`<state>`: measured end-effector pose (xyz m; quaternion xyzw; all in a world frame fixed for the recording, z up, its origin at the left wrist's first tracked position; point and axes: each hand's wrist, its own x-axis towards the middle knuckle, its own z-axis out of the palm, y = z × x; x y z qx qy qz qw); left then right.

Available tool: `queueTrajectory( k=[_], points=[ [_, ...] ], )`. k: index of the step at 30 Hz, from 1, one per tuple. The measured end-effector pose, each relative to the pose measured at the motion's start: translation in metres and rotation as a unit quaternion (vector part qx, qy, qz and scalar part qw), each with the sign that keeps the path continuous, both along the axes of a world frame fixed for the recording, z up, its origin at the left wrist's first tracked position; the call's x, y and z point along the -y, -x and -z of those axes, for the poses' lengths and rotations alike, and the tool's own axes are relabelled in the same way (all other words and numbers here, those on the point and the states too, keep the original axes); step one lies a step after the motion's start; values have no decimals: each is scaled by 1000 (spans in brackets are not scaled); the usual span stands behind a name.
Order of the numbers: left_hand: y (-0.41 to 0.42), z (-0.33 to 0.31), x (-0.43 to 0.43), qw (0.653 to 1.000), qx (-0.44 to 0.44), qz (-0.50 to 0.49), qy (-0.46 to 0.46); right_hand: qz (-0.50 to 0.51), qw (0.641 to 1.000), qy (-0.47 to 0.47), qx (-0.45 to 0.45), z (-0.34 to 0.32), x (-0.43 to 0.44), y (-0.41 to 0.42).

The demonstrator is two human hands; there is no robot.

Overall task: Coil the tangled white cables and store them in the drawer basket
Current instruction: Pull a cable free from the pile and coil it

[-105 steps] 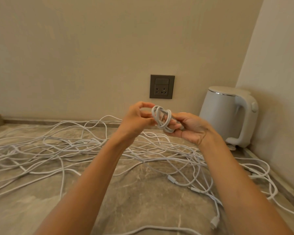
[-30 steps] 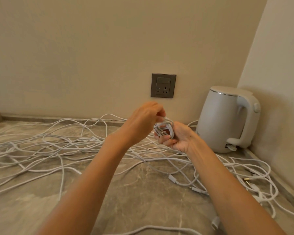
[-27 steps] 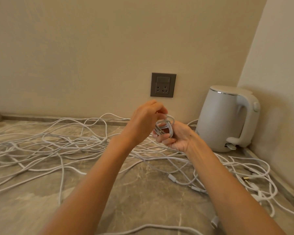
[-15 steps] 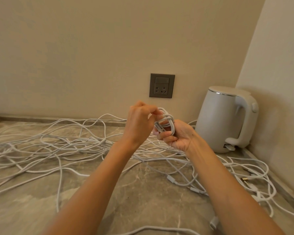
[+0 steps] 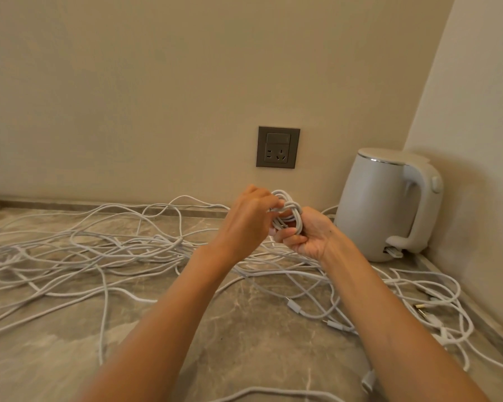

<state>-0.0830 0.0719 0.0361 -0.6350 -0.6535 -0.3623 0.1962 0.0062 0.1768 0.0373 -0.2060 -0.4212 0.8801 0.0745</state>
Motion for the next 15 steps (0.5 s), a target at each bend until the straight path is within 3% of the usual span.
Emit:
queueTrajectory(
  k=[7, 15],
  points=[
    [-5, -4, 2, 999, -36, 18, -35, 11, 1000, -26, -9, -4, 2, -1],
    [2, -12, 4, 999, -23, 34, -3, 14, 999, -52, 0, -6, 2, -2]
  ],
)
